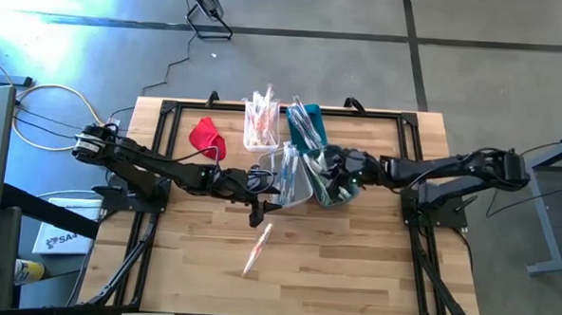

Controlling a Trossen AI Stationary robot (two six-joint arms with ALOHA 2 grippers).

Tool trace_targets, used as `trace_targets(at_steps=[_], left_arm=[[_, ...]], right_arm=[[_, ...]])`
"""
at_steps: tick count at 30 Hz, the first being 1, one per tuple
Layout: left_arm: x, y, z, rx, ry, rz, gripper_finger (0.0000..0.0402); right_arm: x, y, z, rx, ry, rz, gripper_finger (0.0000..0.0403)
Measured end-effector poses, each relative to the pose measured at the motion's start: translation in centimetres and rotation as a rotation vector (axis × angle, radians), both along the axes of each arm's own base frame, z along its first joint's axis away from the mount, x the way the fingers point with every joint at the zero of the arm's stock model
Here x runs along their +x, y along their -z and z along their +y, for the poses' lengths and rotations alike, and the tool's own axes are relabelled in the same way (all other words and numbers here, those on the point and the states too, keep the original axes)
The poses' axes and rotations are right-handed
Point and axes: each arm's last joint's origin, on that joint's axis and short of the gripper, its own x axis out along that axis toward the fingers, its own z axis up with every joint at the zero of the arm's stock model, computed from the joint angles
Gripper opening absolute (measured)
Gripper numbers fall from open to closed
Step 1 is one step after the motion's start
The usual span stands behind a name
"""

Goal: Pick & Place Toothbrushes
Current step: Put the green toothbrush into the blue bin, then adjust the bins

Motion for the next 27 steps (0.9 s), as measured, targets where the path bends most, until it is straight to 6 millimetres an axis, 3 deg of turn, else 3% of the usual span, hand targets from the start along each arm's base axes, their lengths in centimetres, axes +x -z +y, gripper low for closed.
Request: trace_targets(at_steps=[8, 21, 27], left_arm=[[0.0, 0.0, 0.0, 0.000, -0.001, 0.000, 0.0225], [0.0, 0.0, 0.0, 0.001, -0.003, 0.000, 0.0225], [0.0, 0.0, 0.2, 0.002, -0.084, -0.006, 0.0225]], right_arm=[[-0.1, 0.3, -1.3, -0.040, 0.053, 0.031, 0.0028], [-0.6, 0.8, -1.2, -0.113, 0.092, 0.116, 0.0148], [-0.4, -0.1, -1.4, -0.169, 0.102, 0.053, 0.0165]])
